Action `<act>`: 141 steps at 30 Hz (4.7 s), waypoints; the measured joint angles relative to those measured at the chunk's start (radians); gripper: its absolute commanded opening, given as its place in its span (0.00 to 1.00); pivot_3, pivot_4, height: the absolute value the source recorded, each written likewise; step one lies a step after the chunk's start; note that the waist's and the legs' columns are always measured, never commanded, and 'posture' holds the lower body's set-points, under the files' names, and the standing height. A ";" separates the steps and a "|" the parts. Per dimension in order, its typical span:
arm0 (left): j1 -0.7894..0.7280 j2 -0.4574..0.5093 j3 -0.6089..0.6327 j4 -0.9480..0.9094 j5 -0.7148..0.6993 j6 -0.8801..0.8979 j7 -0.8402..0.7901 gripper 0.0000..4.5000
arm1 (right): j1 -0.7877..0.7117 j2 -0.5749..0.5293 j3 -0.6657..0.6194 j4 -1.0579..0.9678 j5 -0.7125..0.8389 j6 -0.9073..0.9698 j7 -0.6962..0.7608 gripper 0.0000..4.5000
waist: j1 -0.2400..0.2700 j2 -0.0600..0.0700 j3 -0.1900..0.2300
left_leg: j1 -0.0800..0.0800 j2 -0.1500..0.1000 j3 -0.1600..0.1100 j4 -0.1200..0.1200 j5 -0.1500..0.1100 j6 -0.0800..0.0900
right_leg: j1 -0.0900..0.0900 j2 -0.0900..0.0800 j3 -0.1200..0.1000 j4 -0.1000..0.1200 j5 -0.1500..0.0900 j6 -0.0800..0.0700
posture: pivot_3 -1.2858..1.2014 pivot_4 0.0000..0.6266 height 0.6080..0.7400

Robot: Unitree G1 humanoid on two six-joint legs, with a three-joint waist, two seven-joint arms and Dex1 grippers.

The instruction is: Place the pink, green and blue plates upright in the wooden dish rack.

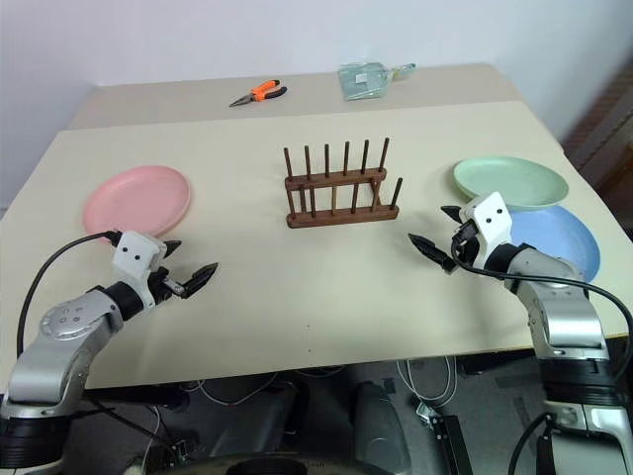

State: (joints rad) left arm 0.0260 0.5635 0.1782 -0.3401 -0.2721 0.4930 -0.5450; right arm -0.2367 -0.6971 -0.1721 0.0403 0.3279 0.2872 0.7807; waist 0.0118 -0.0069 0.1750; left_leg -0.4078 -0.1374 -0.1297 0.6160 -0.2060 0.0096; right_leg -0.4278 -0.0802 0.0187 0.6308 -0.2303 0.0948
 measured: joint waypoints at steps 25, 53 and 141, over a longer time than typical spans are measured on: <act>-0.714 -0.200 -0.417 0.836 0.165 -0.254 -0.322 0.99 | 0.165 0.131 0.118 -0.350 -0.099 0.081 -0.199 1.00 | 0.003 0.000 0.000 | 0.000 -0.001 -0.001 0.002 0.000 0.000 | 0.000 0.000 -0.001 0.000 0.002 0.003 | 0.52 0.24 0.91; -0.626 -0.179 -0.481 0.724 0.228 -0.439 -0.632 0.17 | 0.426 -0.018 -0.041 -0.439 -0.074 0.120 -0.109 1.00 | 0.001 0.000 -0.002 | -0.001 -0.001 -0.001 0.005 -0.002 0.003 | 0.003 -0.001 -0.002 0.000 0.001 0.005 | 0.52 0.24 0.91; -0.692 -0.419 0.714 0.438 -0.230 0.406 0.966 0.00 | 0.026 0.128 0.255 -0.266 -0.258 0.044 -0.112 1.00 | 0.004 -0.004 -0.003 | -0.002 -0.002 -0.002 0.013 -0.005 0.001 | 0.004 0.000 -0.003 0.002 0.002 0.008 | 0.52 0.24 0.91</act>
State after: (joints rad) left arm -0.6655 0.1449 0.8917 0.0976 -0.5026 0.8986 0.4213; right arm -0.2109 -0.5693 0.0829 -0.2255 0.0704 0.3313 0.6688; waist 0.0163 -0.0113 0.1720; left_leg -0.4096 -0.1393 -0.1313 0.6292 -0.2106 0.0106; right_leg -0.4236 -0.0800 0.0155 0.6324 -0.2282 0.1026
